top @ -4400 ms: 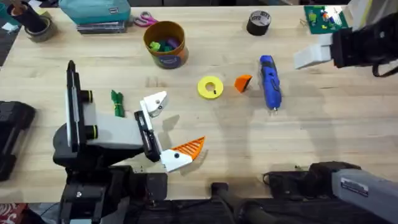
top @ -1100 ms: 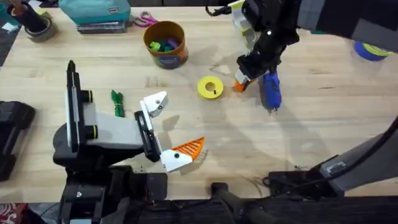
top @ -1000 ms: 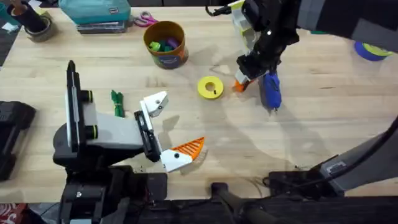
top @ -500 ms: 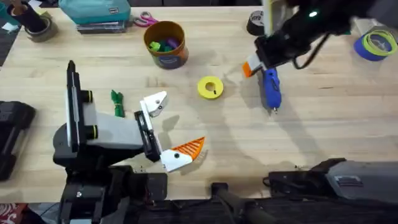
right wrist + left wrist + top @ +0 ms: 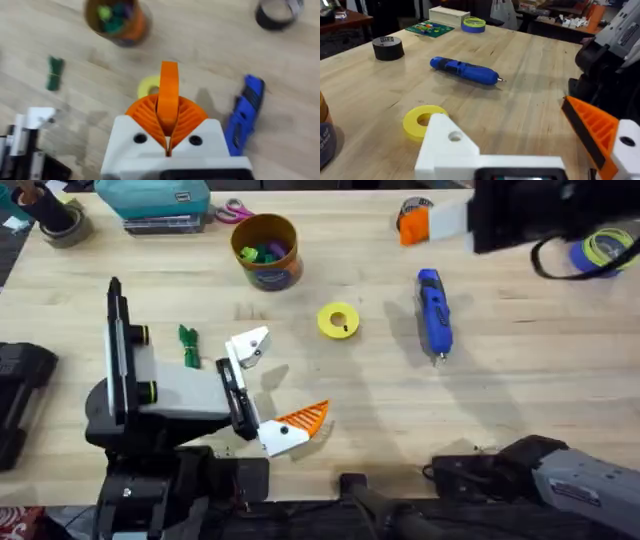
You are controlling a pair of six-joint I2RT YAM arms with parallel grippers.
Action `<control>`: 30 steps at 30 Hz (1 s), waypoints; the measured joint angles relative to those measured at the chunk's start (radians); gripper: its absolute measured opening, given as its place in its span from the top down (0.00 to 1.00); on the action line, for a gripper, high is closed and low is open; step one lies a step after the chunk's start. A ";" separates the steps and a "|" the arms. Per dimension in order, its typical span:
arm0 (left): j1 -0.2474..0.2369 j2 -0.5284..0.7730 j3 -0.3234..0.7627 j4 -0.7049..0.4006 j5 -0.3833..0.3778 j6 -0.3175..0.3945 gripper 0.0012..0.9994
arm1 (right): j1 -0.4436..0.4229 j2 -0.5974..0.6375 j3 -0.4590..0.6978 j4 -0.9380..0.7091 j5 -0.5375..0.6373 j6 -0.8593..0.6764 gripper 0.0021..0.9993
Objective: Pick up the gripper from the table and insert it into the empty holder that is missing its gripper. Then pick up a screw, insert it into the mounting hole, and use the screwdriver to tighten it. Finally, clean up the table by picking up the vegetable and placing it into the bucket.
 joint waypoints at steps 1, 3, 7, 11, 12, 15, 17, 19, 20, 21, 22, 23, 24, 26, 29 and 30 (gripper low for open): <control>0.000 0.000 0.000 0.000 0.000 0.000 0.01 | 0.000 -0.012 -0.002 0.030 -0.025 0.003 0.99; 0.000 0.000 0.000 0.000 0.000 0.000 0.01 | 0.000 -0.040 -0.020 0.096 -0.080 0.009 0.99; 0.000 0.000 0.000 0.000 0.000 0.000 0.01 | 0.000 -0.092 -0.102 0.235 -0.196 0.046 0.99; 0.000 0.000 0.000 0.000 0.000 0.000 0.01 | 0.000 -0.123 -0.213 0.401 -0.309 0.110 0.99; 0.000 0.000 0.000 0.000 0.000 0.000 0.01 | 0.000 -0.128 -0.241 0.440 -0.336 0.130 0.99; 0.000 0.000 0.000 0.000 0.000 0.000 0.01 | -0.005 -0.142 -0.327 0.592 -0.432 0.193 0.99; 0.000 0.000 0.000 0.000 0.000 0.000 0.01 | -0.039 -0.147 -0.440 0.848 -0.581 0.309 0.99; 0.000 0.000 0.000 0.000 0.000 0.000 0.01 | -0.066 -0.147 -0.494 0.981 -0.649 0.378 0.99; 0.000 0.000 0.000 0.000 0.000 0.000 0.01 | -0.083 -0.147 -0.529 1.065 -0.687 0.427 0.99; 0.000 0.000 0.000 0.000 0.000 0.000 0.01 | -0.097 -0.147 -0.558 1.130 -0.717 0.463 0.99; 0.000 0.000 0.000 0.000 0.000 0.000 0.01 | -0.111 -0.147 -0.588 1.205 -0.744 0.507 0.99; 0.000 0.000 0.000 0.000 0.000 0.000 0.01 | -0.126 -0.147 -0.622 1.291 -0.772 0.552 0.99; 0.000 0.000 0.000 0.000 0.000 0.000 0.01 | -0.141 -0.147 -0.654 1.366 -0.795 0.595 0.99; 0.000 0.000 0.000 0.000 0.000 0.000 0.01 | -0.167 -0.147 -0.714 1.506 -0.833 0.686 0.99; 0.000 0.000 0.000 0.000 0.000 0.000 0.01 | -0.197 -0.146 -0.795 1.689 -0.880 0.813 0.99; 0.000 0.000 0.000 0.000 0.000 0.000 0.01 | -0.205 -0.143 -0.818 1.742 -0.898 0.853 0.99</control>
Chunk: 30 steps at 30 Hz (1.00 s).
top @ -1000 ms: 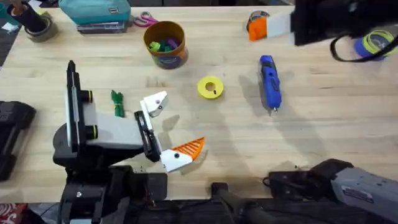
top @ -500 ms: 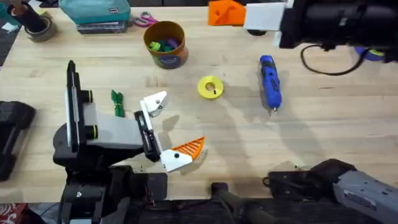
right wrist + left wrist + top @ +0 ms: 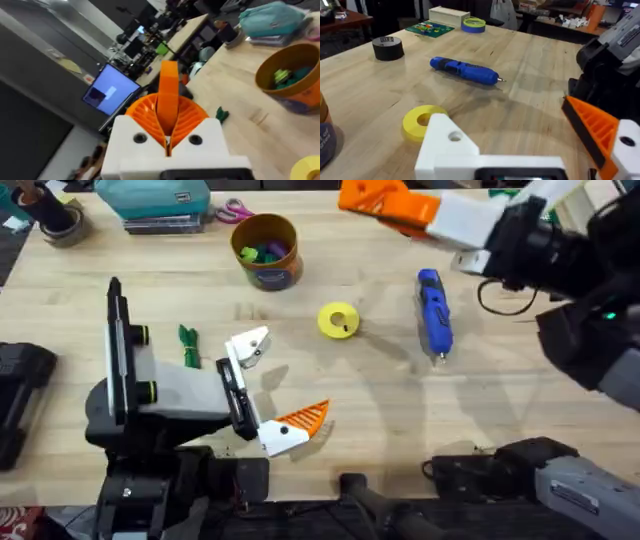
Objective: Pick up the gripper from the table and insert it into the empty holder that is missing its gripper. Then pick up a screw, insert it into the mounting hole, and use the screwdriver to tighten it. Finally, clean up the table by picking up the vegetable and placing it into the bucket.
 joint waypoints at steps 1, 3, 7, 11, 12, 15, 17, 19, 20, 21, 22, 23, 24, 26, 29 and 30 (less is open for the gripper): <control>0.000 0.000 0.000 0.000 0.000 0.000 0.01 | -0.006 0.006 -0.014 0.035 -0.013 0.030 0.99; 0.000 0.000 0.000 0.000 0.000 0.000 0.01 | -0.016 0.030 -0.039 0.094 -0.047 0.096 0.99; 0.000 0.000 0.000 0.000 0.000 0.000 0.01 | -0.020 0.111 -0.061 0.143 -0.118 0.179 0.99; 0.000 0.000 0.000 0.000 0.000 0.000 0.01 | -0.020 0.203 -0.064 0.227 -0.199 0.240 0.99; 0.000 0.000 0.000 0.000 0.000 0.000 0.01 | -0.020 0.224 -0.064 0.247 -0.220 0.250 0.99; 0.000 0.000 0.000 0.000 0.000 0.000 0.01 | -0.020 0.275 -0.064 0.265 -0.268 0.270 0.99; 0.000 0.000 0.000 0.000 0.000 0.000 0.01 | -0.020 0.306 -0.064 0.263 -0.292 0.277 0.99; 0.000 0.000 0.000 0.000 0.000 0.000 0.01 | -0.020 0.331 -0.064 0.230 -0.308 0.281 0.99; 0.000 0.000 0.000 0.000 0.000 0.000 0.01 | -0.020 0.338 -0.064 0.210 -0.313 0.282 0.99; 0.000 0.000 0.000 0.000 0.000 0.000 0.01 | -0.020 0.347 -0.064 0.180 -0.317 0.285 0.99; 0.000 0.000 0.000 0.000 0.000 0.000 0.01 | -0.020 0.353 -0.064 0.161 -0.320 0.285 0.99; 0.000 0.000 0.000 0.000 0.000 0.000 0.01 | -0.020 0.359 -0.064 0.145 -0.324 0.284 0.99; 0.000 0.000 0.000 0.000 0.000 0.000 0.01 | -0.020 0.364 -0.064 0.131 -0.329 0.281 0.99; 0.000 0.000 0.000 0.000 0.000 0.000 0.01 | -0.020 0.366 -0.064 0.109 -0.336 0.269 0.99; 0.000 0.000 0.000 0.000 0.000 0.000 0.01 | -0.017 0.366 -0.064 0.108 -0.343 0.256 0.99; 0.000 0.000 0.000 0.000 0.000 0.000 0.01 | -0.014 0.366 -0.064 0.107 -0.343 0.250 0.99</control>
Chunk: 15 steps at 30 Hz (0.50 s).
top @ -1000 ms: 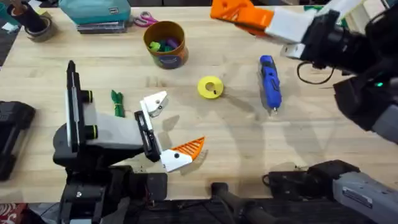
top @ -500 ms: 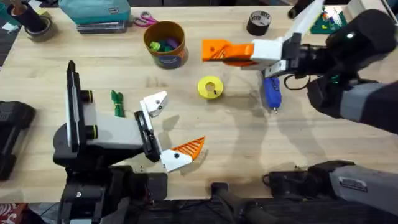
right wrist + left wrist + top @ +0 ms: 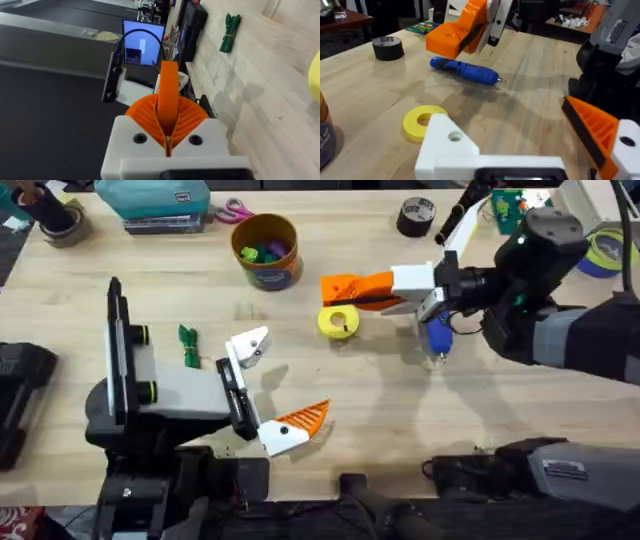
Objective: Pick up the gripper from the table and insert it into the empty holder that is missing its gripper. Then pick up a screw, insert it into the mounting hole, and use the screwdriver to tighten it. Finally, clean up the table by picking up the vegetable and placing it into the bucket.
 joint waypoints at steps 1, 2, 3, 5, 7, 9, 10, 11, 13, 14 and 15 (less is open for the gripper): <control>0.000 0.000 0.000 0.000 0.000 0.000 0.01 | 0.003 0.000 0.000 0.000 -0.001 -0.003 0.99; 0.000 0.000 0.000 0.000 0.000 0.000 0.01 | 0.007 0.000 0.000 0.001 -0.003 -0.004 0.99; 0.000 0.000 0.000 0.000 0.000 0.000 0.01 | 0.011 0.003 -0.001 0.005 -0.006 -0.007 0.99; 0.000 0.000 0.000 0.000 0.000 0.000 0.01 | 0.016 0.018 -0.004 0.020 -0.014 -0.010 0.99; 0.000 0.000 0.000 0.000 0.000 0.000 0.01 | 0.020 0.045 -0.014 0.044 -0.025 -0.011 0.99; 0.000 0.000 0.000 0.000 0.000 0.000 0.01 | 0.024 0.077 -0.023 0.079 -0.038 -0.008 0.99; 0.000 0.000 0.000 0.000 0.000 0.000 0.01 | 0.027 0.090 -0.026 0.098 -0.043 -0.005 0.99; 0.000 0.000 0.000 0.000 0.000 0.000 0.01 | 0.032 0.106 -0.028 0.126 -0.049 0.001 0.99; 0.000 0.000 0.000 0.000 0.000 0.000 0.01 | 0.044 0.131 -0.030 0.192 -0.057 0.019 0.99; 0.000 0.000 0.000 0.000 0.000 0.000 0.01 | 0.050 0.141 -0.030 0.227 -0.062 0.029 0.99; 0.000 0.000 0.000 0.000 0.000 0.000 0.01 | 0.056 0.151 -0.030 0.271 -0.068 0.043 0.99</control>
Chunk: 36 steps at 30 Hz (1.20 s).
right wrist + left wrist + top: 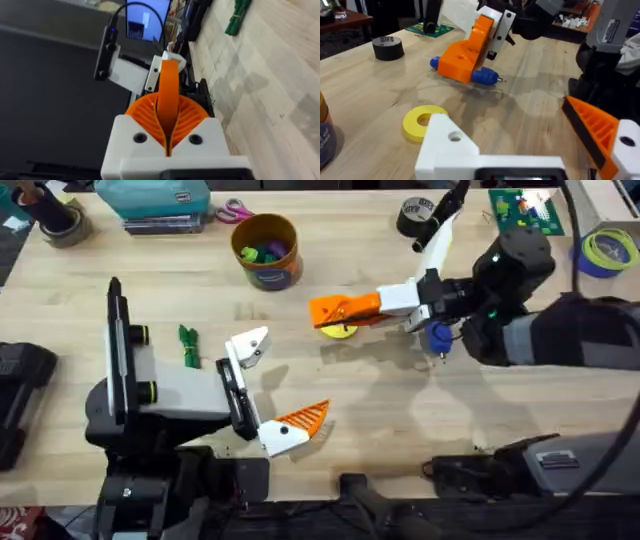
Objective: Pick up the gripper from the table and insert it into the empty holder that is missing its gripper. Then pick up a screw, insert it into the mounting hole, and use the screwdriver to tighten it. Finally, clean up the table by picking up the vegetable and placing it into the bucket.
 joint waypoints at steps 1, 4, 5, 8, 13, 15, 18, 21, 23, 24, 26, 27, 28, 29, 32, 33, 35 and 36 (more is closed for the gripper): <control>0.000 0.000 0.000 0.000 0.000 0.000 0.01 | 0.006 0.009 0.000 0.044 -0.005 0.016 0.99; 0.000 0.000 0.000 0.000 0.000 0.000 0.01 | 0.021 0.035 0.000 0.143 -0.013 0.069 0.99; 0.000 0.000 0.000 0.000 0.000 0.000 0.01 | 0.026 0.045 0.000 0.167 -0.016 0.090 0.99; 0.000 0.000 0.000 0.000 0.000 0.000 0.01 | 0.038 0.068 0.000 0.207 -0.018 0.135 0.99; 0.000 0.000 0.000 0.000 0.000 0.000 0.01 | 0.071 0.076 -0.002 0.236 -0.021 0.192 0.99; 0.000 0.000 0.000 0.000 0.000 0.000 0.01 | 0.080 0.076 -0.003 0.236 -0.021 0.196 0.99; 0.000 0.000 0.000 0.000 0.000 0.000 0.01 | 0.092 0.077 -0.004 0.236 -0.021 0.201 0.99; 0.000 0.000 0.000 0.000 0.000 0.000 0.01 | 0.104 0.095 -0.014 0.236 -0.020 0.203 0.99; 0.000 0.000 0.000 0.000 0.000 0.000 0.01 | 0.114 0.111 -0.030 0.235 -0.015 0.206 0.99; 0.000 0.000 0.000 0.000 0.000 0.000 0.01 | 0.119 0.117 -0.038 0.234 -0.012 0.207 0.99; 0.000 0.000 0.000 0.000 0.000 0.000 0.01 | 0.132 0.124 -0.052 0.233 -0.003 0.208 0.99; 0.000 0.000 0.000 0.000 0.000 0.000 0.01 | 0.139 0.124 -0.055 0.233 0.001 0.208 0.99; 0.000 0.000 0.000 0.000 0.000 0.000 0.01 | 0.146 0.124 -0.056 0.234 0.005 0.208 0.99; 0.000 0.000 0.000 0.000 0.000 0.000 0.01 | 0.151 0.124 -0.056 0.234 0.011 0.208 0.99; 0.000 0.000 0.000 0.000 0.000 0.000 0.01 | 0.172 0.124 -0.056 0.235 0.028 0.208 0.99; 0.000 0.000 0.000 0.000 0.000 0.000 0.01 | 0.178 0.124 -0.056 0.236 0.033 0.208 0.99; 0.000 0.000 0.000 0.000 0.000 0.000 0.01 | 0.192 0.124 -0.056 0.247 0.043 0.209 0.99; 0.000 0.000 0.000 0.000 0.000 0.000 0.01 | 0.197 0.124 -0.056 0.255 0.048 0.208 0.99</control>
